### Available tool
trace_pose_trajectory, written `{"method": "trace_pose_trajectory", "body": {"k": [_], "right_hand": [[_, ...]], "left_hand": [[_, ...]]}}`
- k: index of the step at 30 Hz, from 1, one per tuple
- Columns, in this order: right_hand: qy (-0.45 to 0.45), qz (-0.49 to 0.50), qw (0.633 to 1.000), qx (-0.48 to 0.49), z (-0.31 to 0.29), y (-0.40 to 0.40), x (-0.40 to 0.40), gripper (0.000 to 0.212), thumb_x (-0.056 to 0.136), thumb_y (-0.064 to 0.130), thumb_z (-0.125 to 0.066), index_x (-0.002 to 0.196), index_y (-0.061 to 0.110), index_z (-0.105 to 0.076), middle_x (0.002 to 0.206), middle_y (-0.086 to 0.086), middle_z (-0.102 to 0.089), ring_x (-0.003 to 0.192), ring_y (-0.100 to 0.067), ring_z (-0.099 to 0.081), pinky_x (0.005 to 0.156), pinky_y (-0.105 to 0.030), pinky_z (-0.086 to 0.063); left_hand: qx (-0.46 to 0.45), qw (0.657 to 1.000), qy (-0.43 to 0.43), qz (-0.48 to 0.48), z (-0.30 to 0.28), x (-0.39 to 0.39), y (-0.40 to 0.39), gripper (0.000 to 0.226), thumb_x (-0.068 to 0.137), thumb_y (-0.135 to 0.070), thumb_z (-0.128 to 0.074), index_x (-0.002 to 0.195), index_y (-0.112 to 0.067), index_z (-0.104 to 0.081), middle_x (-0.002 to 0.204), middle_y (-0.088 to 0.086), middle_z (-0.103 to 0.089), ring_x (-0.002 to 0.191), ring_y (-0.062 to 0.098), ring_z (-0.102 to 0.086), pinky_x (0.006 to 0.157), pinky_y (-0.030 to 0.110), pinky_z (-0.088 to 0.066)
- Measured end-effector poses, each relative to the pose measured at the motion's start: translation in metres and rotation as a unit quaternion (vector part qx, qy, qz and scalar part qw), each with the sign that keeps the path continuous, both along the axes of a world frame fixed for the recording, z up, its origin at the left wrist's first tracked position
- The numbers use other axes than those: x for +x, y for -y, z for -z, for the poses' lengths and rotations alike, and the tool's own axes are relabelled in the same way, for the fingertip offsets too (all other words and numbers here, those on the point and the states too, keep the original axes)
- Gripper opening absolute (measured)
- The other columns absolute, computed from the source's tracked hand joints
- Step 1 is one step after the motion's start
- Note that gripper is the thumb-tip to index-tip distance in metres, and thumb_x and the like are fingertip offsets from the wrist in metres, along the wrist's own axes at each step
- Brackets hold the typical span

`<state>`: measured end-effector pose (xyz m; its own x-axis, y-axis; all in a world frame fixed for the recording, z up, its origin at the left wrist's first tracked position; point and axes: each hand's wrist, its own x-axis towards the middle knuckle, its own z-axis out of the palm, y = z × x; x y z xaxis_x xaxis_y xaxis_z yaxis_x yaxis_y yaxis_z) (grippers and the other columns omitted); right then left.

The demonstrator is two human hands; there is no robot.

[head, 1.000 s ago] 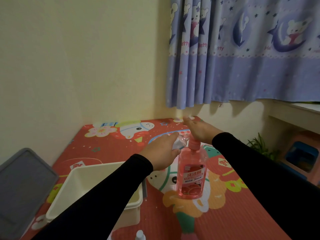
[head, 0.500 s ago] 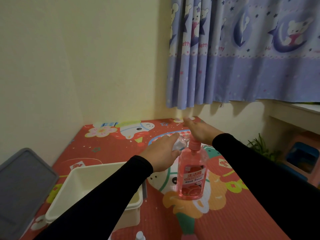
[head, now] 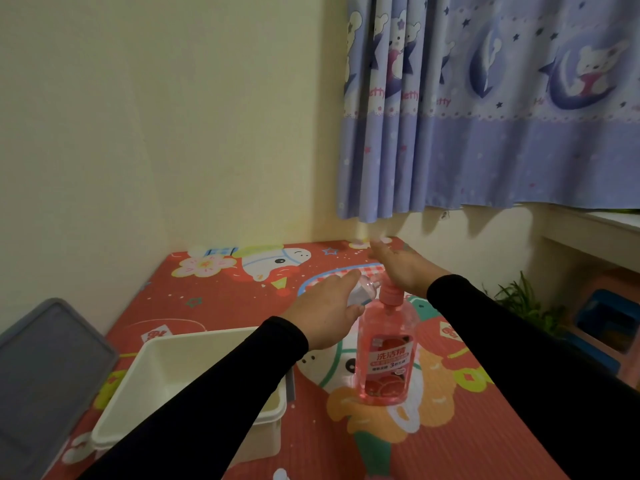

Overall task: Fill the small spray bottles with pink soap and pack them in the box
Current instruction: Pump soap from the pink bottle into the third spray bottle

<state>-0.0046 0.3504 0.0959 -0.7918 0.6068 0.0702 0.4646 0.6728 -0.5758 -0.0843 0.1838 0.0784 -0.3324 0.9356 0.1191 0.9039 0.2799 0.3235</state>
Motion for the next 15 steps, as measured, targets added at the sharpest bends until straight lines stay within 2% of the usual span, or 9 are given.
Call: {"method": "trace_pose_trajectory", "body": {"k": [3,7,11,13,15], "right_hand": [[0.001,0.009,1.0,0.011,-0.007,0.005,0.003,0.054,0.105,0.039,-0.012,0.149,0.015,-0.033,0.153,-0.015,-0.036,0.139,-0.03,-0.036,0.114,-0.038,-0.024],[-0.008,0.011,0.999,0.034,-0.019,0.002,0.003,0.066,0.102,0.049,-0.009,0.14,0.01,-0.046,0.143,-0.019,-0.048,0.132,-0.031,-0.044,0.111,-0.04,-0.03],[-0.004,0.009,0.999,0.038,-0.016,0.001,0.001,0.068,0.101,0.051,-0.008,0.14,0.012,-0.049,0.144,-0.017,-0.047,0.132,-0.03,-0.043,0.112,-0.04,-0.029],[0.005,0.005,0.999,0.038,-0.008,0.0,-0.002,0.066,0.102,0.049,-0.009,0.142,0.01,-0.045,0.147,-0.018,-0.043,0.136,-0.03,-0.04,0.115,-0.04,-0.026],[0.003,0.008,1.0,0.024,-0.002,-0.001,-0.002,0.066,0.102,0.051,-0.009,0.145,0.013,-0.041,0.149,-0.016,-0.041,0.138,-0.03,-0.037,0.116,-0.041,-0.024]], "left_hand": [[0.001,1.0,-0.002,0.002,-0.005,0.0,0.0,0.061,0.102,-0.036,-0.042,0.153,-0.02,-0.015,0.156,0.008,-0.028,0.142,0.024,-0.029,0.112,0.036,-0.028],[0.027,1.0,-0.001,0.005,-0.015,0.002,0.002,0.056,0.101,-0.035,-0.044,0.15,-0.02,-0.023,0.15,0.008,-0.037,0.134,0.025,-0.039,0.104,0.033,-0.033],[0.032,0.999,-0.003,0.005,-0.012,0.002,0.0,0.054,0.1,-0.035,-0.045,0.148,-0.02,-0.026,0.146,0.008,-0.041,0.129,0.026,-0.043,0.102,0.035,-0.036],[0.023,1.0,-0.006,0.005,-0.005,0.001,-0.001,0.054,0.101,-0.035,-0.043,0.149,-0.02,-0.024,0.148,0.008,-0.039,0.13,0.026,-0.041,0.104,0.038,-0.037],[0.008,1.0,-0.005,0.001,-0.001,0.001,-0.001,0.06,0.102,-0.036,-0.041,0.153,-0.019,-0.015,0.155,0.007,-0.029,0.14,0.025,-0.032,0.111,0.039,-0.031]]}}
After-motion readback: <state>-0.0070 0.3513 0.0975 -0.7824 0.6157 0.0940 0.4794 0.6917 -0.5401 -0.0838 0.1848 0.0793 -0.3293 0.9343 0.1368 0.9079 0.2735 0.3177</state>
